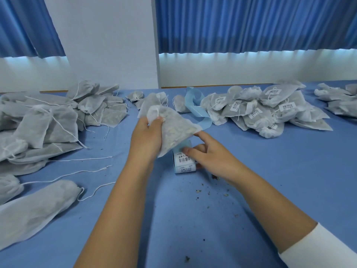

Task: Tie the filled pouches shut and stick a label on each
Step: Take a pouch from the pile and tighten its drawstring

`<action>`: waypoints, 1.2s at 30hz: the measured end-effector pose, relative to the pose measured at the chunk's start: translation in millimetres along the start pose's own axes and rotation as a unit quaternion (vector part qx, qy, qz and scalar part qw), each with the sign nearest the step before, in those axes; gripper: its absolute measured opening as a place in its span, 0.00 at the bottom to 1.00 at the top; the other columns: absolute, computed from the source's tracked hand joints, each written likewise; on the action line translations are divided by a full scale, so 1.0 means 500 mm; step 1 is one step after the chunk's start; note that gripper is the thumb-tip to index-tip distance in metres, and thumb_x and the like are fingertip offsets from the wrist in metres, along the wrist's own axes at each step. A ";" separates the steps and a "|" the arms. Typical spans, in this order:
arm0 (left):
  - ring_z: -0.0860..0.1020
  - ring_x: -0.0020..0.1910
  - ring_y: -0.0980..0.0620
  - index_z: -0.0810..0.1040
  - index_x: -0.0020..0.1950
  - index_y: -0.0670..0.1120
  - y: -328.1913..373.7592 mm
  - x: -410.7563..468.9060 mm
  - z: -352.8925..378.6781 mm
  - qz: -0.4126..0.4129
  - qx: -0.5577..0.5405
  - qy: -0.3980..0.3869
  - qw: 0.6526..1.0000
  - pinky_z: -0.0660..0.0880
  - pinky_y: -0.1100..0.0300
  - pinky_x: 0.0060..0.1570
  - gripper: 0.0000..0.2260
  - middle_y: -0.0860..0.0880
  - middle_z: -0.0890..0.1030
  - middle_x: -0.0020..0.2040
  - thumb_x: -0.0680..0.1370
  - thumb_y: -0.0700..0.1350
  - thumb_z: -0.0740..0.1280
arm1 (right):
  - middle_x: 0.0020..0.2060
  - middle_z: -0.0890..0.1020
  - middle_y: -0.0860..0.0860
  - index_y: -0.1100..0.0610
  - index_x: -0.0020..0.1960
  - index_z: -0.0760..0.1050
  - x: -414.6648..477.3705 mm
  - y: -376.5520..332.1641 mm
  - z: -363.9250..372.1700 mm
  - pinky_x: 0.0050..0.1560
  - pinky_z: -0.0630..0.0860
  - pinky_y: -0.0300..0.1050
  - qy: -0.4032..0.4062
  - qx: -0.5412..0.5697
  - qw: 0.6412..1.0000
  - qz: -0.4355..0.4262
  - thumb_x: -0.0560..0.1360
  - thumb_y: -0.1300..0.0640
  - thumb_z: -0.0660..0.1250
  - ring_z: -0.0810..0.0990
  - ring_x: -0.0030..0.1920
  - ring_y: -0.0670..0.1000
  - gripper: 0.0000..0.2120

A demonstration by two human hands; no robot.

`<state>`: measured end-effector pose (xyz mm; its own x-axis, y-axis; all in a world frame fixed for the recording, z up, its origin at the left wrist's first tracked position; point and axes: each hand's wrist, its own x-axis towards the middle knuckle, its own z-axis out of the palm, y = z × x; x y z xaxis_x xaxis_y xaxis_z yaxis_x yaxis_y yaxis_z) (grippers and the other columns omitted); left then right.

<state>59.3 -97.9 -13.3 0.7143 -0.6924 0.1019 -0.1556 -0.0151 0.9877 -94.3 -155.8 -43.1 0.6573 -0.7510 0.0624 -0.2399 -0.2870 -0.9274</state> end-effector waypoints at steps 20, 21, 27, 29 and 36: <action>0.71 0.38 0.54 0.76 0.55 0.43 -0.017 0.020 -0.007 -0.034 0.135 -0.034 0.990 0.64 0.59 0.35 0.12 0.50 0.75 0.43 0.83 0.50 0.59 | 0.48 0.78 0.48 0.55 0.53 0.83 -0.015 -0.018 -0.024 0.52 0.76 0.43 0.097 -0.262 0.949 -0.149 0.75 0.58 0.71 0.79 0.46 0.48 0.07; 0.71 0.38 0.54 0.76 0.55 0.43 -0.017 0.021 -0.008 -0.035 0.138 -0.035 0.989 0.64 0.59 0.35 0.12 0.50 0.75 0.43 0.83 0.50 0.59 | 0.49 0.79 0.49 0.55 0.53 0.83 -0.017 -0.020 -0.022 0.52 0.76 0.46 0.098 -0.274 0.943 -0.159 0.76 0.58 0.70 0.79 0.46 0.50 0.08; 0.70 0.37 0.53 0.76 0.57 0.40 -0.018 0.021 -0.009 -0.040 0.138 -0.035 0.989 0.63 0.58 0.34 0.14 0.49 0.74 0.43 0.83 0.50 0.59 | 0.44 0.83 0.52 0.57 0.50 0.84 -0.022 -0.023 -0.018 0.49 0.75 0.50 0.127 -0.312 0.922 -0.191 0.76 0.58 0.70 0.80 0.45 0.51 0.05; 0.70 0.37 0.53 0.76 0.57 0.40 -0.018 0.021 -0.010 -0.040 0.139 -0.037 0.989 0.62 0.58 0.34 0.14 0.48 0.74 0.44 0.83 0.50 0.59 | 0.44 0.83 0.51 0.56 0.51 0.84 -0.023 -0.023 -0.018 0.50 0.75 0.48 0.125 -0.315 0.922 -0.188 0.76 0.57 0.70 0.80 0.46 0.51 0.06; 0.71 0.38 0.52 0.76 0.59 0.39 -0.019 0.022 -0.010 -0.039 0.141 -0.037 0.989 0.64 0.58 0.35 0.15 0.46 0.76 0.47 0.83 0.50 0.59 | 0.44 0.83 0.45 0.52 0.51 0.84 -0.022 -0.018 -0.021 0.45 0.71 0.36 0.137 -0.323 0.918 -0.182 0.76 0.55 0.70 0.76 0.43 0.43 0.06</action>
<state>72.0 -101.5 -20.9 0.6819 -0.7314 0.0068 -0.2928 -0.2644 0.9189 -106.5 -151.2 -31.7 0.5956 -0.6305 0.4977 -0.4715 -0.7760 -0.4189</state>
